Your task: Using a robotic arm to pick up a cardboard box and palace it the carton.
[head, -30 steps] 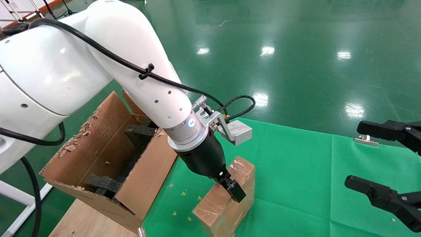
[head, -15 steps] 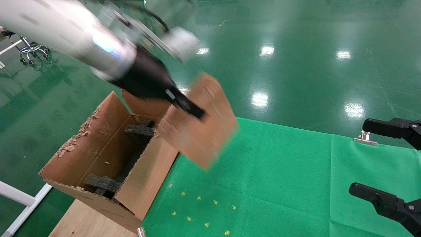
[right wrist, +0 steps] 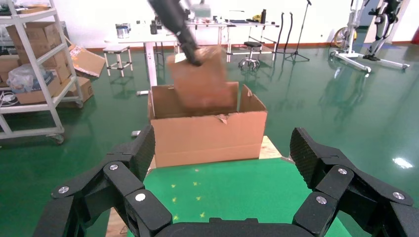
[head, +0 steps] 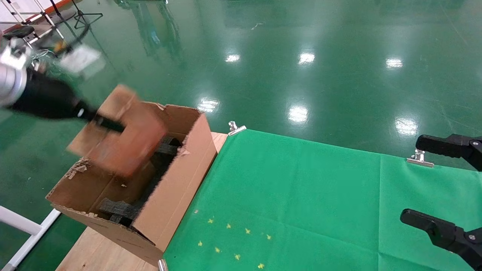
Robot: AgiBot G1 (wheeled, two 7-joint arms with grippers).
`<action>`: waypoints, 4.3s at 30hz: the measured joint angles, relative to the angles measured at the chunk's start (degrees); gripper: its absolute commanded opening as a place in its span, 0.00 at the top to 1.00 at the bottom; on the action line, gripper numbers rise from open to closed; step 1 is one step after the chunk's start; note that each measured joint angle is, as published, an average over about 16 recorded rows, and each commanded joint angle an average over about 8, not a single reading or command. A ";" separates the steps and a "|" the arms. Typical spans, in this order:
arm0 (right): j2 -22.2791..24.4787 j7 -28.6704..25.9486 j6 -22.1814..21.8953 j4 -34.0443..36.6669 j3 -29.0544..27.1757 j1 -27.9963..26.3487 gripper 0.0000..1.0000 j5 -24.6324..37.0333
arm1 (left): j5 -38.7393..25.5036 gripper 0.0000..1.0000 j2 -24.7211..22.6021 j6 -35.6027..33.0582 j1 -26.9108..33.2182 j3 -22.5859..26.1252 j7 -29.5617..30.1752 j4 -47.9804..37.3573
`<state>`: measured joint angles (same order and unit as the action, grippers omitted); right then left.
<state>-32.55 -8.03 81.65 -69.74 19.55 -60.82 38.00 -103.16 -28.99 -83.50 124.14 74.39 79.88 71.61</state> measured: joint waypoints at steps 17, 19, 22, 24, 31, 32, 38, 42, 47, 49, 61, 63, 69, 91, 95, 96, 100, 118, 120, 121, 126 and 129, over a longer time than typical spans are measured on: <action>0.00 0.00 0.00 0.00 0.00 0.00 0.00 0.00 | -0.89 1.00 1.07 16.17 -12.40 3.23 -9.91 -18.63; 0.00 0.00 0.00 0.00 0.00 0.00 0.00 0.00 | -0.53 1.00 0.41 17.50 -13.48 3.36 -10.99 -21.26; 0.00 0.00 0.00 0.00 0.00 0.00 0.00 0.00 | 0.36 1.00 -0.66 19.22 -15.11 3.45 -12.81 -25.39; 0.00 0.00 0.00 0.00 0.00 0.00 0.00 0.00 | 1.16 1.00 -1.45 20.15 -16.20 3.43 -14.12 -28.20; 0.00 0.00 0.00 0.00 0.00 0.00 0.00 0.00 | 5.02 1.00 -4.51 22.42 -20.05 2.88 -19.17 -38.05; 0.00 0.00 0.00 0.00 0.00 0.00 0.00 0.00 | 5.61 1.00 -4.97 22.69 -20.55 2.74 -19.93 -39.40; 0.00 0.00 0.00 0.00 0.00 0.00 0.00 0.00 | 8.44 0.72 -7.68 23.99 -23.05 2.01 -23.88 -46.52; 0.00 0.00 -0.01 0.01 0.00 0.01 0.00 0.00 | 9.52 0.22 -9.08 24.60 -24.11 1.67 -25.56 -49.77; 0.00 0.00 -0.01 0.01 0.00 0.01 0.00 -0.01 | 10.06 0.00 -9.98 25.00 -24.66 1.49 -26.54 -51.68; 0.00 0.00 -0.02 0.01 0.00 0.02 0.00 -0.01 | 10.13 0.00 -10.07 25.06 -24.72 1.47 -26.63 -51.89; 0.00 0.00 -0.02 0.01 0.00 0.02 0.00 -0.01 | 9.75 0.00 -9.62 24.43 -24.54 1.63 -26.22 -50.95; 0.00 0.00 -0.02 0.01 0.00 0.02 0.00 -0.01 | 9.69 0.00 -9.56 24.32 -24.51 1.66 -26.17 -50.82; 0.00 0.00 -0.02 0.01 0.00 0.02 0.00 -0.01 | 9.58 0.00 -9.43 24.14 -24.42 1.70 -26.06 -50.53; 0.00 0.00 -0.02 0.01 0.00 0.02 0.00 -0.01 | 15.20 0.00 -1.69 21.56 -19.08 -2.22 -26.23 -38.13; 0.01 0.00 -0.02 0.02 0.00 0.02 0.00 -0.02 | 17.95 0.00 1.37 20.49 -18.31 -3.69 -25.87 -33.26; 0.01 0.00 -0.02 0.02 0.00 0.02 0.00 -0.02 | 18.58 0.00 2.03 20.25 -18.21 -4.00 -25.77 -32.20; 0.01 0.00 -0.03 0.02 0.00 0.02 0.00 -0.02 | 20.40 0.00 3.86 19.57 -18.16 -4.84 -25.41 -29.26; 0.01 0.00 -0.04 0.03 0.00 0.03 0.00 -0.03 | 27.32 0.00 3.08 16.01 -25.09 -13.34 -31.92 -23.09; 0.01 0.00 -0.04 0.03 0.00 0.03 0.00 -0.03 | 28.66 0.00 2.72 15.29 -26.57 -15.12 -33.40 -22.10; 0.01 0.00 -0.04 0.03 0.00 0.03 0.00 -0.03 | 29.33 0.00 2.54 14.93 -27.31 -16.01 -34.13 -21.61; 0.01 0.00 -0.04 0.03 0.00 0.03 0.00 -0.03 | 32.68 0.00 1.64 13.13 -31.01 -20.45 -37.80 -19.13; 0.01 0.00 -0.04 0.03 0.00 0.03 0.00 -0.03 | 34.69 0.00 1.10 12.06 -33.22 -23.12 -40.00 -17.65</action>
<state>-32.53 -8.02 81.61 -69.71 19.55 -60.79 37.98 -68.47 -27.89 -71.44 90.91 51.28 39.88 53.96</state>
